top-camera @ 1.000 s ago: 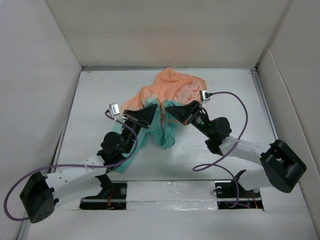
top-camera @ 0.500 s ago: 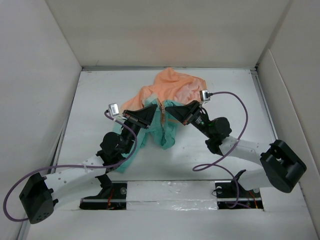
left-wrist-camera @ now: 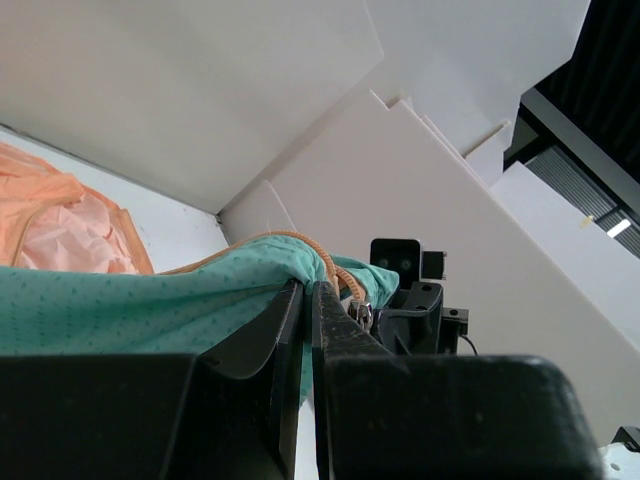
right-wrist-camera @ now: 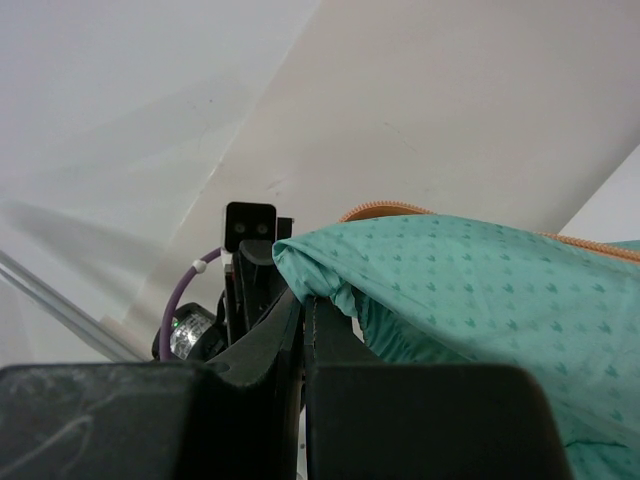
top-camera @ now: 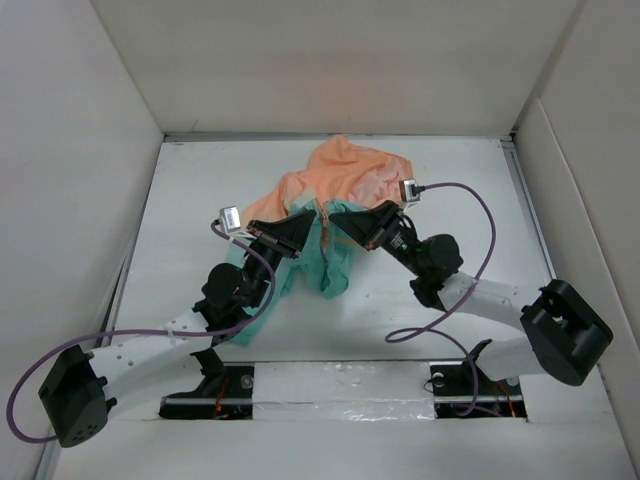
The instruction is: Zip up the jacket
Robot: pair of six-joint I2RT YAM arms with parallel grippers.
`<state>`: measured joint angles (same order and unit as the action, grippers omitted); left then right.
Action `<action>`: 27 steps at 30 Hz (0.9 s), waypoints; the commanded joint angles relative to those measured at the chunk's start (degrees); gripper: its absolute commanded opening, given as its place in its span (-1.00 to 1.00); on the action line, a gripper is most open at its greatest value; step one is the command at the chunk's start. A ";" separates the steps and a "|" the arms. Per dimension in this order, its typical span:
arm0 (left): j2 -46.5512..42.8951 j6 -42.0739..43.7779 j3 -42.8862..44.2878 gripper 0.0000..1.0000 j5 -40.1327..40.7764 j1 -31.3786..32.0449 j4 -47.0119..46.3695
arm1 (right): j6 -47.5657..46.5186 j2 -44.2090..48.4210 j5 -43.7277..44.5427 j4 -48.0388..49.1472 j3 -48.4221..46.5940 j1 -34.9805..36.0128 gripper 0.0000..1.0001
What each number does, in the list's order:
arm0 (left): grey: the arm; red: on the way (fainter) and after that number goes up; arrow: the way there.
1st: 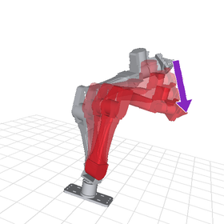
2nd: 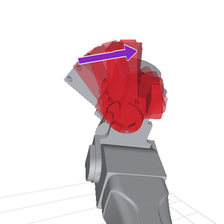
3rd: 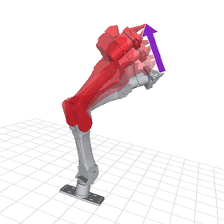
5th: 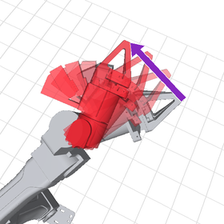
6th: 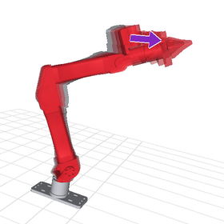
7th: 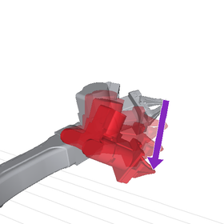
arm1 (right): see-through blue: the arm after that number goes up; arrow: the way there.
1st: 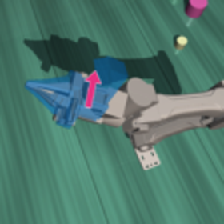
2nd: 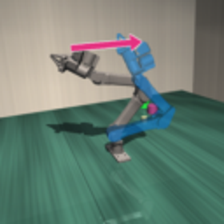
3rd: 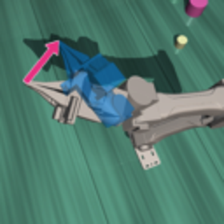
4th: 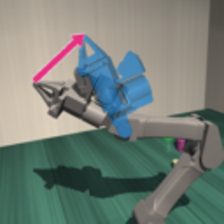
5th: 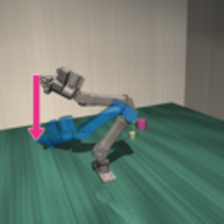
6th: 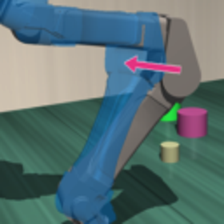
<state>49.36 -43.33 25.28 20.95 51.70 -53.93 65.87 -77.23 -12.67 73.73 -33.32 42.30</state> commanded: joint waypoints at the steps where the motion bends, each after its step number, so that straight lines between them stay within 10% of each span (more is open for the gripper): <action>1: -0.32 0.26 1.80 -1.00 -1.09 0.24 -2.76 | -1.62 1.47 0.80 24.09 -2.45 0.67 -1.00; 27: -1.64 2.99 1.79 -1.00 -1.44 0.24 -3.90 | -0.48 0.68 0.80 24.17 -2.36 0.67 -1.00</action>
<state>48.86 -41.71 25.28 20.34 51.70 -54.08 65.80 -77.23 -12.43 73.76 -33.32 42.46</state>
